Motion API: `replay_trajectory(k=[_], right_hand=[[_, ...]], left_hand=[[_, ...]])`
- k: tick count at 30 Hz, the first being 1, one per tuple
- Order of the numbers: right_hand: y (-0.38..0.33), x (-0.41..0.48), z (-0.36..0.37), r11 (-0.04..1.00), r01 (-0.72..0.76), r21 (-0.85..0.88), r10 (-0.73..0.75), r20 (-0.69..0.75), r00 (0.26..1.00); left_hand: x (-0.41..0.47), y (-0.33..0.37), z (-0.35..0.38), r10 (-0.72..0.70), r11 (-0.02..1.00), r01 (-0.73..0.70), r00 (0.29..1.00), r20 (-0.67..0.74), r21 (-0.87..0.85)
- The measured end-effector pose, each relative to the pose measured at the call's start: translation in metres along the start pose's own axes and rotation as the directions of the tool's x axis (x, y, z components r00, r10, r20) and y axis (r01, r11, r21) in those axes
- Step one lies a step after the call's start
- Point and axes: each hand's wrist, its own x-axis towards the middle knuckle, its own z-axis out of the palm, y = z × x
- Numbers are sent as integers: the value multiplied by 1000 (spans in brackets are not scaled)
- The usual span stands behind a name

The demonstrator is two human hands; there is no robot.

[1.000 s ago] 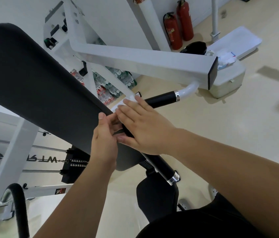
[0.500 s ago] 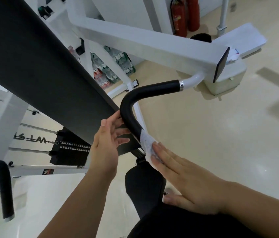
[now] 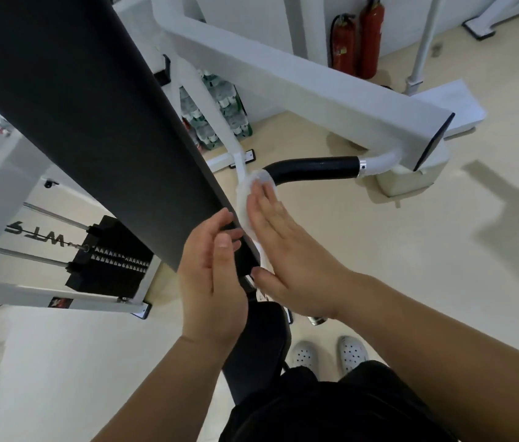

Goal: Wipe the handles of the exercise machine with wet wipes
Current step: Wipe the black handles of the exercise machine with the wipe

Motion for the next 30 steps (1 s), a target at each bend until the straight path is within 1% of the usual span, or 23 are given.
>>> replay_trajectory(k=[2,3,5,7,9,11,13,14,17,19,21,23,26,27,30], right_hand=[[-8,-9,-2,954,-49,296,57,-21,998],[-12,-13,-2,920,-71,385,89,-29,996],[-18,-22,-1,874,-127,470,167,-44,985],[-23,-28,1,872,-183,454,248,-87,965],[-24,-35,5,904,-231,361,296,-138,945],[-27,-41,13,910,-282,304,342,-167,925],[-31,-46,22,902,-320,291,383,-198,902],[-34,-47,26,896,-335,290,401,-207,892],[-44,-48,32,885,-368,285,436,-226,871],[-47,-44,34,884,-383,269,448,-253,857],[-47,-37,35,881,-384,275,458,-293,840],[-50,-29,34,857,-390,337,495,-326,805],[-54,-23,36,737,-429,522,642,-342,686],[-54,-22,38,713,-434,550,666,-340,664],[-51,-24,44,704,-444,554,684,-361,634]], left_hand=[[-5,-4,4,69,997,-74,989,128,37],[-6,-7,6,100,988,-121,976,194,97],[-5,-15,10,153,948,-218,951,268,232],[-2,-25,12,219,915,-299,932,288,272],[0,-36,12,287,893,-365,912,295,261],[0,-48,10,320,891,-390,903,286,234],[2,-59,8,303,915,-358,915,267,188],[4,-62,7,274,937,-318,926,258,147],[17,-57,6,130,992,-123,959,251,-42],[32,-50,12,62,993,-33,964,260,-113],[50,-43,22,34,988,8,965,260,-157],[67,-37,30,24,983,26,964,266,-183],[75,-36,34,58,979,6,951,302,-205],[72,-39,32,69,975,3,945,320,-220],[54,-51,27,126,970,-43,931,342,-239]])
